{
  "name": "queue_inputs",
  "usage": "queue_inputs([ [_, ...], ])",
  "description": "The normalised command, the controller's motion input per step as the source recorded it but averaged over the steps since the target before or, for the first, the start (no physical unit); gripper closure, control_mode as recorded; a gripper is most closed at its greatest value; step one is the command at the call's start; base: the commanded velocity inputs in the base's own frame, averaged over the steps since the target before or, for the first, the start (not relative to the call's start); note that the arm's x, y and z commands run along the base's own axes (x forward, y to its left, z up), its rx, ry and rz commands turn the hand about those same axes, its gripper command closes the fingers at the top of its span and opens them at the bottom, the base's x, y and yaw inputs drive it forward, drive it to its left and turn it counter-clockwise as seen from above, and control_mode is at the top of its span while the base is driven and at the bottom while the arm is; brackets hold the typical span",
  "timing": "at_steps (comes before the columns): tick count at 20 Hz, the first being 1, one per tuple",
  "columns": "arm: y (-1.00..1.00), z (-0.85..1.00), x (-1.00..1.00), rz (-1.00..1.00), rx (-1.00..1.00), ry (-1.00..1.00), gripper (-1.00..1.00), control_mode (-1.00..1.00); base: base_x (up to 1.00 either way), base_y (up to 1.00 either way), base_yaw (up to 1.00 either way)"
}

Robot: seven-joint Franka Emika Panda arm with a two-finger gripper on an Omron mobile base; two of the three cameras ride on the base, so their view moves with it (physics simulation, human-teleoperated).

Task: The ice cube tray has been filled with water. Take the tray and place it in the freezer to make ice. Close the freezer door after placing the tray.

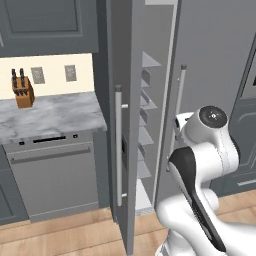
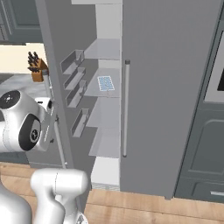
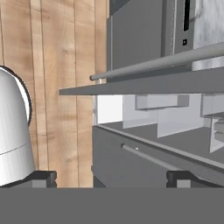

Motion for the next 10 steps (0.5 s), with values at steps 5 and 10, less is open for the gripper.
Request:
queue_inputs([
  [5,-0.03,0.0,0.0,0.0,0.0,0.0,-1.0,-1.0,0.0,0.0,0.0],
  [10,-0.09,0.0,-0.12,-0.01,0.0,-0.02,-1.0,-1.0,0.0,0.0,0.0],
])
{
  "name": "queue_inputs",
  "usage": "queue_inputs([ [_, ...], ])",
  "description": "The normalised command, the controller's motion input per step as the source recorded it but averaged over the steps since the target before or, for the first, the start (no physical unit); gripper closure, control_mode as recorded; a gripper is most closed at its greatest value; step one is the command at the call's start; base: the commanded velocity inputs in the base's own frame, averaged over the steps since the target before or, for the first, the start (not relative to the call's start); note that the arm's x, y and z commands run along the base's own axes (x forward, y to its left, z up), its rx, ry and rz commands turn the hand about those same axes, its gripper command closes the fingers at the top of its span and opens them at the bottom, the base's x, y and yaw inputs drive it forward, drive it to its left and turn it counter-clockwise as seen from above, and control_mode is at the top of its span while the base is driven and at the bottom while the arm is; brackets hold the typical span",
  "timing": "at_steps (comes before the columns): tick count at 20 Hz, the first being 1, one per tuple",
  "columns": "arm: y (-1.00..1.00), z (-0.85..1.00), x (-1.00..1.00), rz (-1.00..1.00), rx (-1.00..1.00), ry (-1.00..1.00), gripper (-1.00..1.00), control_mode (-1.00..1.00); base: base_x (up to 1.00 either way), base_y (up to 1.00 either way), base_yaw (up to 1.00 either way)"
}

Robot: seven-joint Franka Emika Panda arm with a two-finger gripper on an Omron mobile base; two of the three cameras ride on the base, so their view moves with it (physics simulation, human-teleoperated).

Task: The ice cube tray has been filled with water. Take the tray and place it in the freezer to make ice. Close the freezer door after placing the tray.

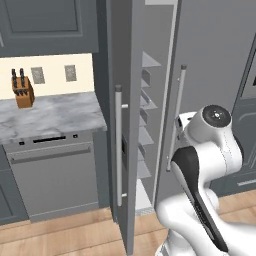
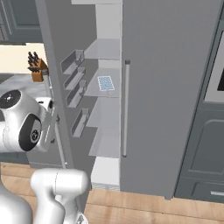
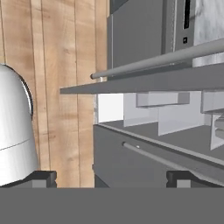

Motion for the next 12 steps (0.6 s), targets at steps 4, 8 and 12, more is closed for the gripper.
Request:
queue_inputs([
  [4,0.0,0.08,-0.29,0.0,-0.03,-0.11,-1.0,-1.0,0.0,0.0,0.0],
  [8,0.22,0.02,-0.19,0.0,-0.12,-0.01,-1.0,-1.0,0.0,0.0,0.0],
  [12,0.46,0.0,0.0,0.06,-0.21,0.08,-1.0,-1.0,0.0,0.0,0.0],
])
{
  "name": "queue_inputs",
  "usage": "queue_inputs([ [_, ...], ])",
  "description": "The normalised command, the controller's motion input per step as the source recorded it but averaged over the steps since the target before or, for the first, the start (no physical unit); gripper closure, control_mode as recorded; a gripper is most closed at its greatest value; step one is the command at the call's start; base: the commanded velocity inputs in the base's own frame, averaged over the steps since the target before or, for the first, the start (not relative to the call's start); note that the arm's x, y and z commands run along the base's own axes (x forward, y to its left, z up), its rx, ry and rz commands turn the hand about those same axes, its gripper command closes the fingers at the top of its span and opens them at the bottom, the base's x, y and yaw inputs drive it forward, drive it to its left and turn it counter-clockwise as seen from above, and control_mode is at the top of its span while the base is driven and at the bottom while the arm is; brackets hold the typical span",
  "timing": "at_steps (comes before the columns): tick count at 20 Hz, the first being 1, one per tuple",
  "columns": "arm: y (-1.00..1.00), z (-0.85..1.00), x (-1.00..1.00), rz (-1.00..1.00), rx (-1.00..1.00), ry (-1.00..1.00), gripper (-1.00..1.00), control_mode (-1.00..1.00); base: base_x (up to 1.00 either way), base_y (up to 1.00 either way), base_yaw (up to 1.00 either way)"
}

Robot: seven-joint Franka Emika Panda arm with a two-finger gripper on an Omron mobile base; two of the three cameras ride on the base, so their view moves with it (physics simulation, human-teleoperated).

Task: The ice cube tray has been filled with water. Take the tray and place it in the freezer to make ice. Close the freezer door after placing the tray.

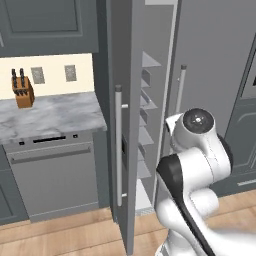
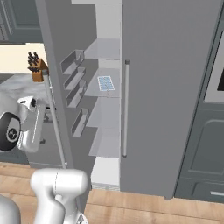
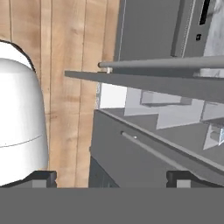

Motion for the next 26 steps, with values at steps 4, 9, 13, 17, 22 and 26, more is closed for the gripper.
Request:
queue_inputs([
  [4,0.7,-0.01,0.11,0.14,-0.28,0.25,-1.0,-1.0,0.0,0.0,0.0],
  [9,0.6,0.0,0.4,0.14,-0.28,0.35,-1.0,-1.0,0.0,0.0,0.0],
  [13,0.51,-0.03,0.41,0.09,-0.28,0.34,-1.0,-1.0,0.0,0.0,0.0],
  [17,0.58,-0.29,0.28,0.07,-0.33,0.21,-1.0,-1.0,0.0,0.0,0.0],
  [22,0.2,-0.62,0.18,0.08,-0.29,0.08,-1.0,-1.0,0.0,0.0,0.0],
  [26,0.0,-0.76,0.08,0.1,-0.24,0.02,-1.0,-1.0,0.0,0.0,0.0],
])
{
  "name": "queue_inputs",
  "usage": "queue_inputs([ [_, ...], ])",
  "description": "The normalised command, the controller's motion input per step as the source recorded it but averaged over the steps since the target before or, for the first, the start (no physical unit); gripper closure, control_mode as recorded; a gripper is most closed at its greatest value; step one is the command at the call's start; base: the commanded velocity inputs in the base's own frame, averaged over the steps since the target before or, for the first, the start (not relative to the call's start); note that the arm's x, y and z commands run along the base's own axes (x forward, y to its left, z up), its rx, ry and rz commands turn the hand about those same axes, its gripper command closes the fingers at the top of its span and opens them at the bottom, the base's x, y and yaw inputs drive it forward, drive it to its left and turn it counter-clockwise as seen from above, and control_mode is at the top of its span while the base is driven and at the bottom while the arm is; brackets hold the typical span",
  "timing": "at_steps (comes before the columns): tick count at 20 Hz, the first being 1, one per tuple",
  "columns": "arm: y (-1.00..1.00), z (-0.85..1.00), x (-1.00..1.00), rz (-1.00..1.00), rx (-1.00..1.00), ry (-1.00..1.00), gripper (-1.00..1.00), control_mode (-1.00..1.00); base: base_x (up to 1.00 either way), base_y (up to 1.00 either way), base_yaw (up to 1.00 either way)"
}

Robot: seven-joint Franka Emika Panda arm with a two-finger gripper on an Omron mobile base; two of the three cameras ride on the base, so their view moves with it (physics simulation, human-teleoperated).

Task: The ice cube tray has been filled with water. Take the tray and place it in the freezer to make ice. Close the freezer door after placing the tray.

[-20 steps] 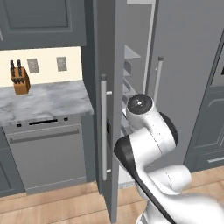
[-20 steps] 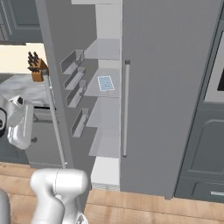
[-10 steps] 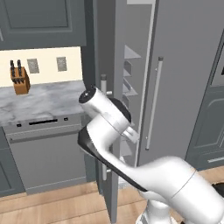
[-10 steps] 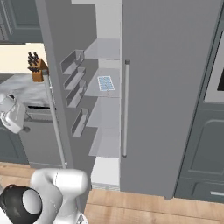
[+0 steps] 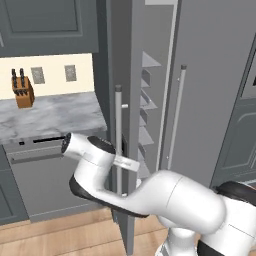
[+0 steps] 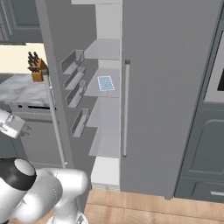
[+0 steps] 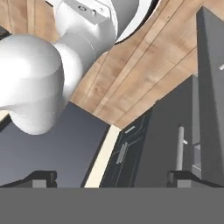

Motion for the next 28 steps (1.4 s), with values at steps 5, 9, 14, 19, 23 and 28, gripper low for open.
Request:
queue_inputs([
  [5,-0.02,-0.62,0.0,0.05,-0.17,0.0,-1.0,-1.0,0.0,0.0,0.0],
  [9,0.0,-0.08,0.0,0.05,-0.12,0.01,-1.0,-1.0,0.0,0.0,0.0],
  [14,0.0,0.09,0.0,0.08,-0.06,0.1,-1.0,-1.0,0.0,0.0,0.0],
  [19,0.0,0.32,0.0,0.11,-0.06,0.13,-1.0,-1.0,0.0,0.0,0.0],
  [23,0.0,0.39,0.0,0.11,-0.08,0.15,-1.0,-1.0,0.0,0.0,0.0],
  [28,0.0,0.15,0.0,0.09,-0.12,0.16,-1.0,-1.0,0.0,0.0,0.0],
])
